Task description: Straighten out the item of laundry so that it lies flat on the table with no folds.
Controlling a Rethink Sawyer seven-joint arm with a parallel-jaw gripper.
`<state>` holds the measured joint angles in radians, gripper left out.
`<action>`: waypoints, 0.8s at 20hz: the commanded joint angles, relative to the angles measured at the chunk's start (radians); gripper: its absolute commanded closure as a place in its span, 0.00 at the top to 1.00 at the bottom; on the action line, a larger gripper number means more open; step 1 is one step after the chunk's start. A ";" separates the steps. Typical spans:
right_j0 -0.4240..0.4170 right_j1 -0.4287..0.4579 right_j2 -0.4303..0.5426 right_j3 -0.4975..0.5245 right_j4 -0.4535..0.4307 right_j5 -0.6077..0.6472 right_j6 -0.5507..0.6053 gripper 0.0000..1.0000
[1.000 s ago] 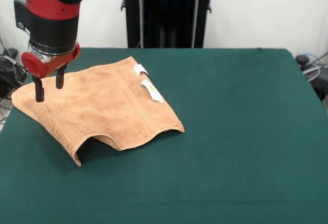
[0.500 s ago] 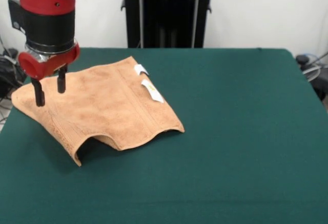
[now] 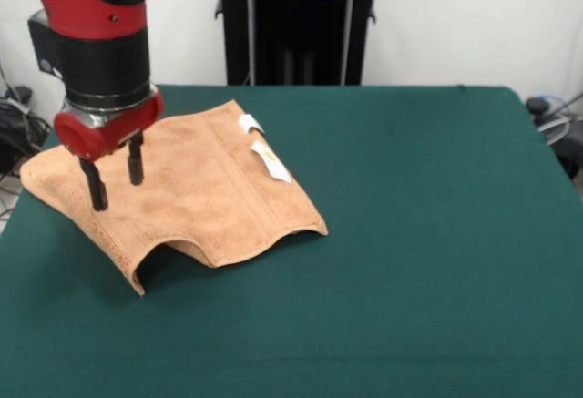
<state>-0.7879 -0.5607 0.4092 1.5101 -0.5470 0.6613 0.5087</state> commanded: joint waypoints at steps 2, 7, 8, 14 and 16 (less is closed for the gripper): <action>0.004 0.050 0.124 0.091 0.015 0.126 -0.102 1.00; -0.004 0.042 0.135 0.103 0.012 0.126 -0.081 1.00; -0.004 0.041 0.137 0.104 0.011 0.128 -0.077 1.00; -0.007 0.053 0.140 0.091 0.004 0.135 -0.074 1.00; -0.006 0.067 0.141 0.080 0.001 0.139 -0.078 1.00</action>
<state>-0.8014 -0.5354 0.4703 1.5524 -0.5465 0.7048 0.5087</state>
